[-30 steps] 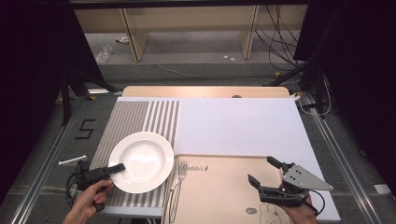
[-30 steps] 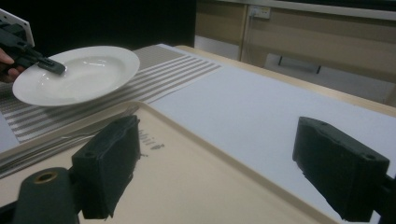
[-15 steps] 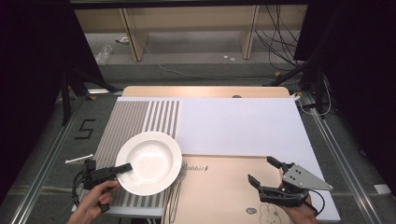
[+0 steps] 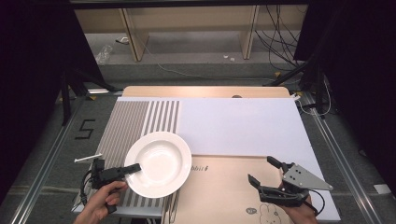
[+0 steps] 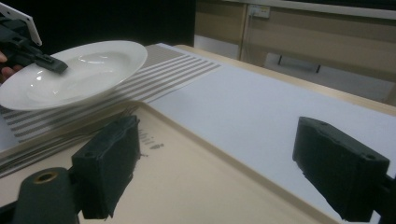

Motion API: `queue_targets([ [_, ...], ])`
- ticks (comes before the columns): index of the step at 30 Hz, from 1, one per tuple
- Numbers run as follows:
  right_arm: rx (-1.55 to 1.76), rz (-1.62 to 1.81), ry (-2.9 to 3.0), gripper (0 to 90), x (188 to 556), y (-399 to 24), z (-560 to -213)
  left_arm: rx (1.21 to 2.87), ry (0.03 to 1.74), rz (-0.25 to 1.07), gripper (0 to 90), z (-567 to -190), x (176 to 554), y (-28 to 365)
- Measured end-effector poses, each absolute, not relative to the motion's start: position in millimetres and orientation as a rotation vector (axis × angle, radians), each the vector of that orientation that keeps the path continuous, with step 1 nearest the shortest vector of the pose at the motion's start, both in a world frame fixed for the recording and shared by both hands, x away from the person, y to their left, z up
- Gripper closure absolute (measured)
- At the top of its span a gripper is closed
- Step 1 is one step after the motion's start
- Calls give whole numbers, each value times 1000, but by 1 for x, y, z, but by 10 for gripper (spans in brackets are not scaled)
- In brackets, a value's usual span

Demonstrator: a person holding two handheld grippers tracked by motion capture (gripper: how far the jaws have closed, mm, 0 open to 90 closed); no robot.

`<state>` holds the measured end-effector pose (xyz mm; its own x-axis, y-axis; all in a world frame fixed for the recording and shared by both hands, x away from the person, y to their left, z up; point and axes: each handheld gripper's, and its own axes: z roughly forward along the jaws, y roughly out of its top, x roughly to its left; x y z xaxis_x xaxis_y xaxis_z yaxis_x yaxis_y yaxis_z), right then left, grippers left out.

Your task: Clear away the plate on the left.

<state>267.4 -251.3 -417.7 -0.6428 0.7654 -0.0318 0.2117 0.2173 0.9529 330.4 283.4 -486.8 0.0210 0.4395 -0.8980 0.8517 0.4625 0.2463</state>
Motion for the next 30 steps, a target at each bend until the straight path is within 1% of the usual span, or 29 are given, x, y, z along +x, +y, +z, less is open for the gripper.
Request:
queue_targets([
  [14, 910, 1436, 1987, 157, 268, -252, -418, 1230, 1566, -506, 805, -485, 335, 259],
  [23, 912, 1437, 1985, 157, 268, -252, -418, 1296, 1526, -543, 805, -483, 337, 233],
  [30, 912, 1443, 1980, 157, 268, -252, -418, 1379, 1498, -575, 805, -486, 341, 211],
])
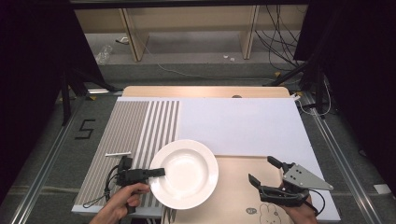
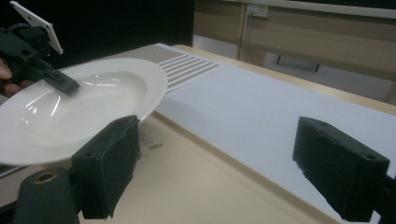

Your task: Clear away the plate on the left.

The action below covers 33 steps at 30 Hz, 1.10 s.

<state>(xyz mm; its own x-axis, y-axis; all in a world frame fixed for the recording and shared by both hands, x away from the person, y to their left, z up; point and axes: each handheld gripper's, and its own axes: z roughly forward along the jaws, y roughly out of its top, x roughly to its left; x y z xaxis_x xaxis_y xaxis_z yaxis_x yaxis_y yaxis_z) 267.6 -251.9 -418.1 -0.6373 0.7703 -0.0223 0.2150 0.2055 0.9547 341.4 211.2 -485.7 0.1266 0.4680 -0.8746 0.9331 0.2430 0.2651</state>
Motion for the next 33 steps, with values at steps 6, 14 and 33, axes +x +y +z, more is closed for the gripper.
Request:
queue_targets([
  [6, 912, 1445, 1978, 157, 268, -252, -418, 1430, 1480, -601, 806, -487, 344, 193],
  [14, 912, 1445, 1977, 157, 268, -252, -418, 1492, 1456, -623, 804, -489, 347, 171],
  [33, 913, 1447, 1977, 157, 268, -252, -418, 1583, 1395, -661, 803, -487, 350, 126],
])
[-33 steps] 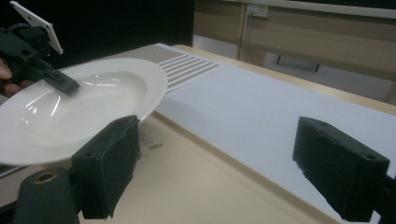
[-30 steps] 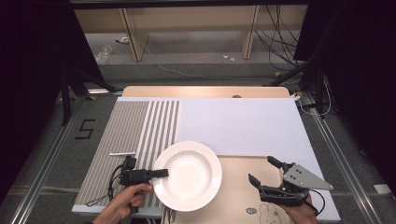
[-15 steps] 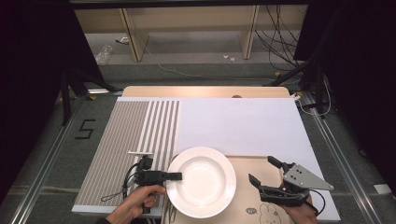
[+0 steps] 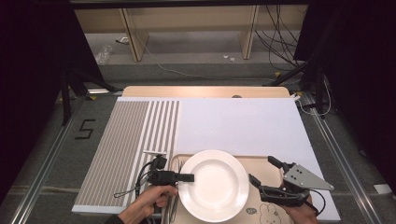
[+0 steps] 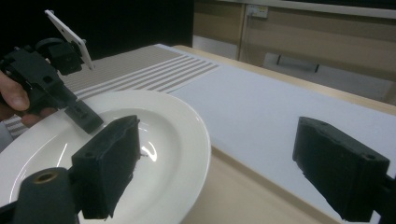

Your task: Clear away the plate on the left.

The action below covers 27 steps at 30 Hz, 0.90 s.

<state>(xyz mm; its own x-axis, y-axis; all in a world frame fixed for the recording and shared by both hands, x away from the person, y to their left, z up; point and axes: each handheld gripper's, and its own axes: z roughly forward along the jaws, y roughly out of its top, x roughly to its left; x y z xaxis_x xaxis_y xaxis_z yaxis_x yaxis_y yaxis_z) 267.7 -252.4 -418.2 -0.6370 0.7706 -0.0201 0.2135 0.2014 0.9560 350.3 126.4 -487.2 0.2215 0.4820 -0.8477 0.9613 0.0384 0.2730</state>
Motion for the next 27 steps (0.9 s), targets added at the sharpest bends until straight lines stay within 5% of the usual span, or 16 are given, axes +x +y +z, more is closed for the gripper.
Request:
queue_targets([
  [27, 909, 1446, 1981, 157, 267, -252, -418, 1638, 1388, -713, 801, -497, 351, 95],
])
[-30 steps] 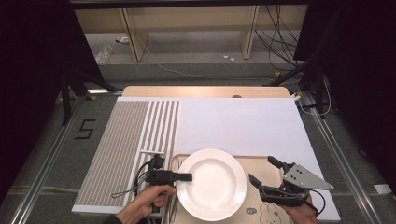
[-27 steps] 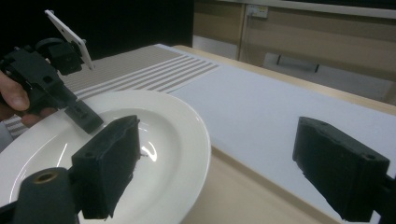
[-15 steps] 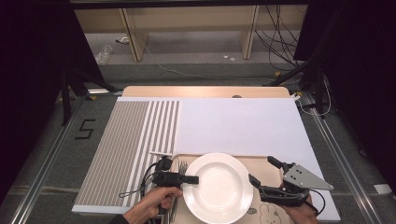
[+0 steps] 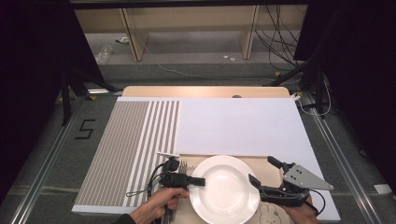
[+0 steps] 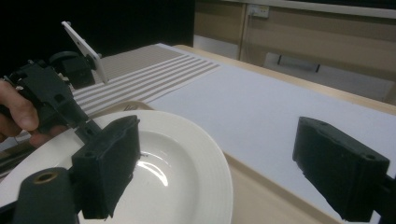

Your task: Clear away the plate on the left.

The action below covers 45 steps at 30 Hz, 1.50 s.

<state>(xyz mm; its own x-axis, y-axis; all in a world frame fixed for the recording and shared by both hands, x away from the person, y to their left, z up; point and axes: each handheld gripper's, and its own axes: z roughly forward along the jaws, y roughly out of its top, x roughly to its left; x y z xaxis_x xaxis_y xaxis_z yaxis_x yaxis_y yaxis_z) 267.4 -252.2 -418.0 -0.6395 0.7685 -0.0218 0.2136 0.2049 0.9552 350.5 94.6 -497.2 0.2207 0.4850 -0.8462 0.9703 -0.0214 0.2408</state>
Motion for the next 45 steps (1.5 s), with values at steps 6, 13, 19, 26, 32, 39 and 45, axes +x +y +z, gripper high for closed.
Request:
queue_targets([
  [6, 906, 1447, 1980, 157, 268, -252, -418, 1634, 1396, -723, 798, -501, 351, 91],
  [13, 908, 1448, 1982, 157, 268, -252, -418, 1616, 1413, -771, 800, -509, 352, 90],
  [19, 909, 1451, 1979, 157, 268, -252, -418, 1629, 1425, -763, 802, -510, 352, 87],
  [26, 908, 1446, 1984, 158, 268, -252, -418, 1636, 1426, -752, 803, -510, 352, 86],
  [32, 907, 1446, 1984, 158, 268, -252, -418, 1635, 1424, -752, 799, -510, 351, 86],
  [39, 907, 1448, 1981, 157, 268, -252, -418, 1724, 1346, -695, 697, -504, 352, 83],
  [45, 906, 1447, 1981, 157, 267, -252, -418, 1773, 1323, -659, 590, -499, 352, 82],
])
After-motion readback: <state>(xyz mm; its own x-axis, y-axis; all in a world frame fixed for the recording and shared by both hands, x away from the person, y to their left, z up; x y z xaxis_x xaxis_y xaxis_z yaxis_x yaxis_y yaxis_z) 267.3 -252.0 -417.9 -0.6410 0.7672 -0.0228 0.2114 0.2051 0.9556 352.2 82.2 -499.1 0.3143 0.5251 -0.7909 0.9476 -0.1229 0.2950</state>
